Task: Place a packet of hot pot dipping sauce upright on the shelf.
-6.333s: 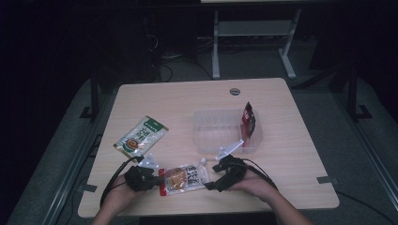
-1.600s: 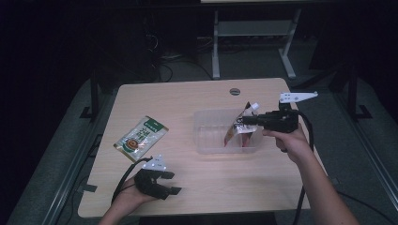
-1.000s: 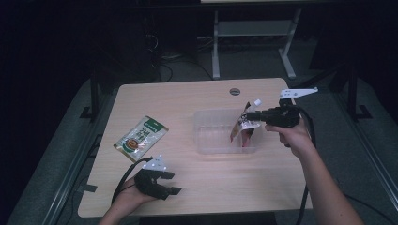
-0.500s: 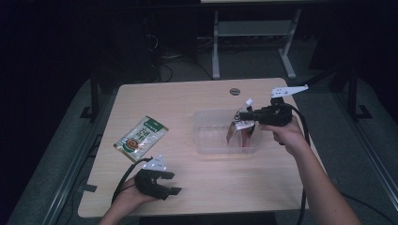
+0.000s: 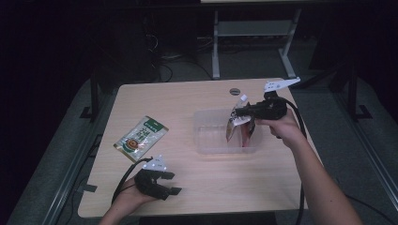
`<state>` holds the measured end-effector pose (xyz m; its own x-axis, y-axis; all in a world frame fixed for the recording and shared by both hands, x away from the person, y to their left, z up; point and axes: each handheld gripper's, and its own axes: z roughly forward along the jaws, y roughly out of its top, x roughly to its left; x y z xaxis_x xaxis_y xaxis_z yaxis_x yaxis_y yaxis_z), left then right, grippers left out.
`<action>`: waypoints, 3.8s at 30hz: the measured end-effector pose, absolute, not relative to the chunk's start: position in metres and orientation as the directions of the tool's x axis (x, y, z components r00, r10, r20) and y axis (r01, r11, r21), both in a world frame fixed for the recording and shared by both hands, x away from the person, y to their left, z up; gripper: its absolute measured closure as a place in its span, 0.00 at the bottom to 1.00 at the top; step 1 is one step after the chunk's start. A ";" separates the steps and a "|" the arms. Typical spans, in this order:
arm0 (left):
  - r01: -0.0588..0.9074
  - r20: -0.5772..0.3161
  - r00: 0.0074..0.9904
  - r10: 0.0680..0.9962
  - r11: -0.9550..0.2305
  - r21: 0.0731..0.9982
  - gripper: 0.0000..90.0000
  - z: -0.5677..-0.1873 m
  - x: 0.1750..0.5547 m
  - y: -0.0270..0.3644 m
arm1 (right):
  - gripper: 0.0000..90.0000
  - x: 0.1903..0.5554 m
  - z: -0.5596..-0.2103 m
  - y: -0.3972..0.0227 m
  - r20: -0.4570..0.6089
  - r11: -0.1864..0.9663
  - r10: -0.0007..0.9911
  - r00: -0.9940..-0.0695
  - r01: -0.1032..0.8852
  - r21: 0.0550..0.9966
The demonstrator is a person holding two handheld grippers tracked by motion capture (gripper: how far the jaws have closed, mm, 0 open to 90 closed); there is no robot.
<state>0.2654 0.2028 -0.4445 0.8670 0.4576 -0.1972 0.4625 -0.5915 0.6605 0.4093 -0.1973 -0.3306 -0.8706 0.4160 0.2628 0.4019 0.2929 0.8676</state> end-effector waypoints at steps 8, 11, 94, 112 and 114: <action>0.463 -0.199 0.867 0.457 -0.591 0.661 0.38 -0.445 0.265 0.203 | 1.00 0.416 -0.325 -0.198 0.235 0.336 0.425 -0.874 0.394 0.856; 0.470 -0.204 0.864 0.459 -0.593 0.654 0.38 -0.445 0.266 0.202 | 1.00 0.414 -0.324 -0.207 0.232 0.338 0.431 -0.872 0.395 0.854; 0.469 -0.212 0.870 0.446 -0.611 0.637 0.38 -0.449 0.265 0.198 | 0.57 0.425 -0.361 -0.203 0.300 0.375 0.468 -0.831 0.494 0.784; 0.464 -0.207 0.872 0.443 -0.617 0.636 0.38 -0.450 0.265 0.198 | 0.51 0.389 -0.333 -0.220 0.246 0.366 0.477 -0.844 0.445 0.817; 0.462 -0.205 0.873 0.442 -0.618 0.636 0.38 -0.450 0.265 0.197 | 0.51 0.381 -0.332 -0.220 0.239 0.363 0.475 -0.847 0.436 0.823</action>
